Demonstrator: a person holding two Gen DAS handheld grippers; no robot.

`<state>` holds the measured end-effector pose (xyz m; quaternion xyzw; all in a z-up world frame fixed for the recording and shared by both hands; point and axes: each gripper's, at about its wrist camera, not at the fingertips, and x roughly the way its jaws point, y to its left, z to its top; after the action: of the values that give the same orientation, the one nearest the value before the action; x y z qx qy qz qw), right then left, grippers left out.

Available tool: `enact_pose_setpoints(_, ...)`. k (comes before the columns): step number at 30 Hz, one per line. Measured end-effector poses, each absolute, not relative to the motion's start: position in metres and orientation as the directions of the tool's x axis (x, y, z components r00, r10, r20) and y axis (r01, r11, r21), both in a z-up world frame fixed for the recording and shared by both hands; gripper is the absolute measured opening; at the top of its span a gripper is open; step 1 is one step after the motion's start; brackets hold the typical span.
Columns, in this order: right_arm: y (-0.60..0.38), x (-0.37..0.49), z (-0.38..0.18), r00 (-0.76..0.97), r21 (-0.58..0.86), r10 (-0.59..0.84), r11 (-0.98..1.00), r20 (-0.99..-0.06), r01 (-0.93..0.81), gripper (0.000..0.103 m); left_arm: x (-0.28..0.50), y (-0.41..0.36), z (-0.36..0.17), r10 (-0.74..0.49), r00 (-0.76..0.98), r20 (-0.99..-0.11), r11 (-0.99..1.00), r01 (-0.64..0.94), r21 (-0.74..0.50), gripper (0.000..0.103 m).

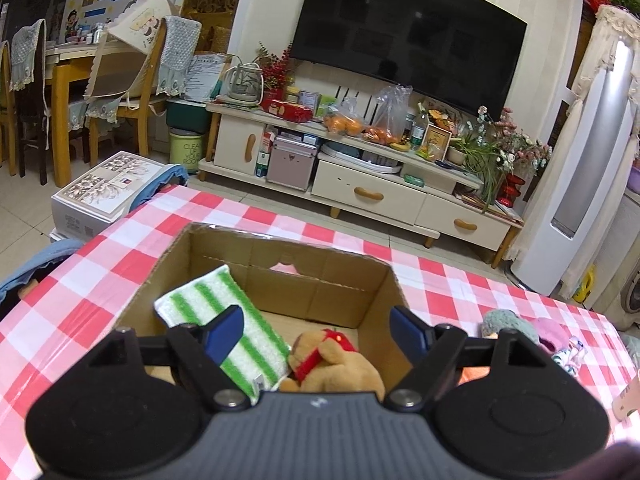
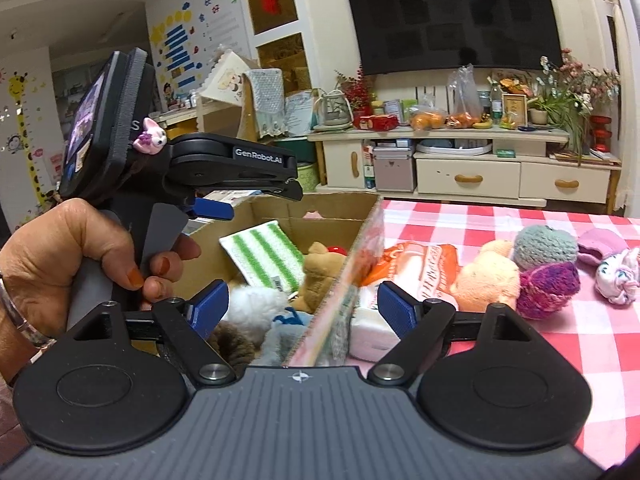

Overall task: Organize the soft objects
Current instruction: 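Move both open tools back from the box to the remaining toys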

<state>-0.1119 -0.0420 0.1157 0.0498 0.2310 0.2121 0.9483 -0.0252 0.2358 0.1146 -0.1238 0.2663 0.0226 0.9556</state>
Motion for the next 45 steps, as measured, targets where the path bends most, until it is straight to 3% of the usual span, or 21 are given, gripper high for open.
enact_pose_setpoints(5,-0.049,-0.110,0.115,0.820,0.205,0.399,0.916,-0.410,-0.344,0.103,-0.026,0.222,0.115,-0.031,0.859,-0.510,0.973,-0.091,-0.214,0.088)
enact_pose_setpoints(45,-0.145,-0.094,0.094,0.925,0.316,0.160,0.948,-0.344,-0.047,0.103,-0.033,0.102,0.103,-0.184,0.855,-0.485,0.982,0.181,-0.052,0.091)
